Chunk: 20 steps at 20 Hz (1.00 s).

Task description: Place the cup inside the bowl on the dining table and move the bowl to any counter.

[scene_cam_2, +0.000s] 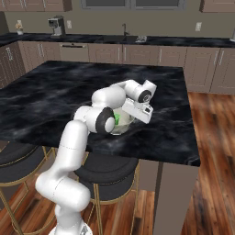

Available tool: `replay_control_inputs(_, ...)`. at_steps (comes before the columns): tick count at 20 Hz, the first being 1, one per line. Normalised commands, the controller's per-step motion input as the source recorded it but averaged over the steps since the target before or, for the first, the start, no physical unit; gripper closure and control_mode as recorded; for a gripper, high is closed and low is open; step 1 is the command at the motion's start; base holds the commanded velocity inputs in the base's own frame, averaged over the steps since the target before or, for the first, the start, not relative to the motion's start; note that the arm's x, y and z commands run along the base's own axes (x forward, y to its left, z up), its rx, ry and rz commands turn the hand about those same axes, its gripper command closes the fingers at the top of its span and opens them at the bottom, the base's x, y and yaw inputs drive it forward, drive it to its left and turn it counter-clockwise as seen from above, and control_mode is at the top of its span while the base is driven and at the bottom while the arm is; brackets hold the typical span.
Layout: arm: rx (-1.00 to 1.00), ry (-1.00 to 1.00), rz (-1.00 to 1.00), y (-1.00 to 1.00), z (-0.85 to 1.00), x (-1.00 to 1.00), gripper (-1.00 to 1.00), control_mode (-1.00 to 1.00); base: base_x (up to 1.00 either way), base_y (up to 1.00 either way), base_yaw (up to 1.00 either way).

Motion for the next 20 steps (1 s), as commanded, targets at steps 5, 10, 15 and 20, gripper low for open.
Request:
replay_control_inputs(5,0.0,-0.02,0.0,0.0,0.08,-0.22,1.0,-1.0,0.0,0.0,0.0)
replay_control_inputs(10,0.0,-0.05,0.0,0.0,0.26,-0.25,1.0,-1.0,0.0,0.0,0.0)
replay_control_inputs(15,0.0,-0.03,0.0,0.0,0.28,-0.26,1.0,-1.0,0.0,0.0,0.0)
replay_control_inputs(20,0.0,0.0,0.0,0.0,0.23,-0.43,1.0,-1.0,0.0,0.0,0.0)
